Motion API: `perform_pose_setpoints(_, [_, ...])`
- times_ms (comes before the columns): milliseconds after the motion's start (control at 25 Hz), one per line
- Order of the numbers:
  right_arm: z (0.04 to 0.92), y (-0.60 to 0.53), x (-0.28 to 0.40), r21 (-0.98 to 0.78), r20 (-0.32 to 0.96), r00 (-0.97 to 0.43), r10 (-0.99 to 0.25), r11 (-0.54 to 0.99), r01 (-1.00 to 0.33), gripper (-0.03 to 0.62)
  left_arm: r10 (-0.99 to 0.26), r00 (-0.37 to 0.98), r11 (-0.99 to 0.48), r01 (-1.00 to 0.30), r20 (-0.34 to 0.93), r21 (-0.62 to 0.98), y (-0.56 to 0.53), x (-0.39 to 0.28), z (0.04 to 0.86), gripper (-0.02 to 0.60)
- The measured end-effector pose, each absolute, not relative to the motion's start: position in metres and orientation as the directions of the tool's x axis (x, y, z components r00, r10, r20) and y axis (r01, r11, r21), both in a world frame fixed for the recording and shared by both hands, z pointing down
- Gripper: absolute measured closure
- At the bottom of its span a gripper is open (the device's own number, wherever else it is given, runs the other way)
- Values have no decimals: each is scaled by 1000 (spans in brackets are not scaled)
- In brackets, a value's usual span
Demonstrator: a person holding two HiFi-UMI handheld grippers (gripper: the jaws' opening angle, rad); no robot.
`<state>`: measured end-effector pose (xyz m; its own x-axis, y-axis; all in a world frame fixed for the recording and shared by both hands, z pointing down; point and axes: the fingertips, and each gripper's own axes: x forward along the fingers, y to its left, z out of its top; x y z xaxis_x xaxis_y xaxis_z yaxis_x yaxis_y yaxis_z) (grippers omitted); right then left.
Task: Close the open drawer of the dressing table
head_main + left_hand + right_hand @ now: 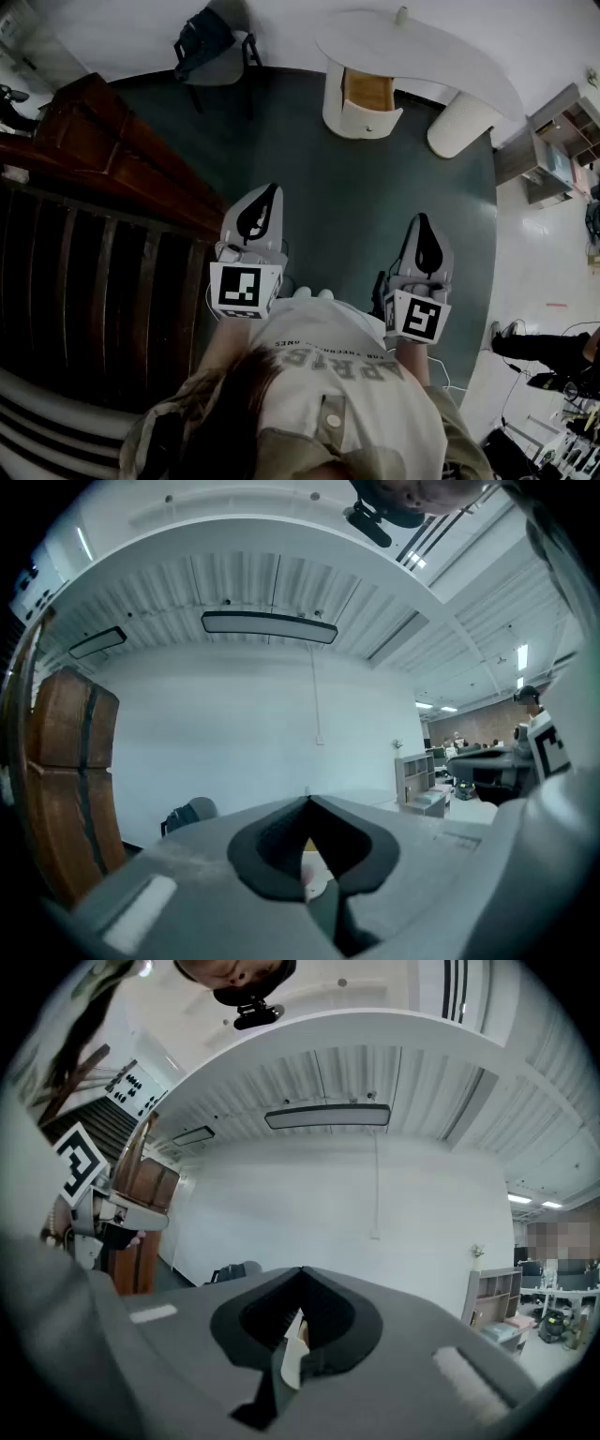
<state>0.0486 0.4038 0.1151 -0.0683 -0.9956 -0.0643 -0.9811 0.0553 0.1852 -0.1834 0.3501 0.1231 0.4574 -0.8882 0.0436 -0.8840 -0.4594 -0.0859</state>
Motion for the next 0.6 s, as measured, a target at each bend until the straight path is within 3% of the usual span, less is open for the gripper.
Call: perform_pose_setpoints(600, [117, 413, 49, 196, -59, -68, -996, 55, -979, 594, -881, 471, -473, -877, 48, -84, 359, -177, 123, 575])
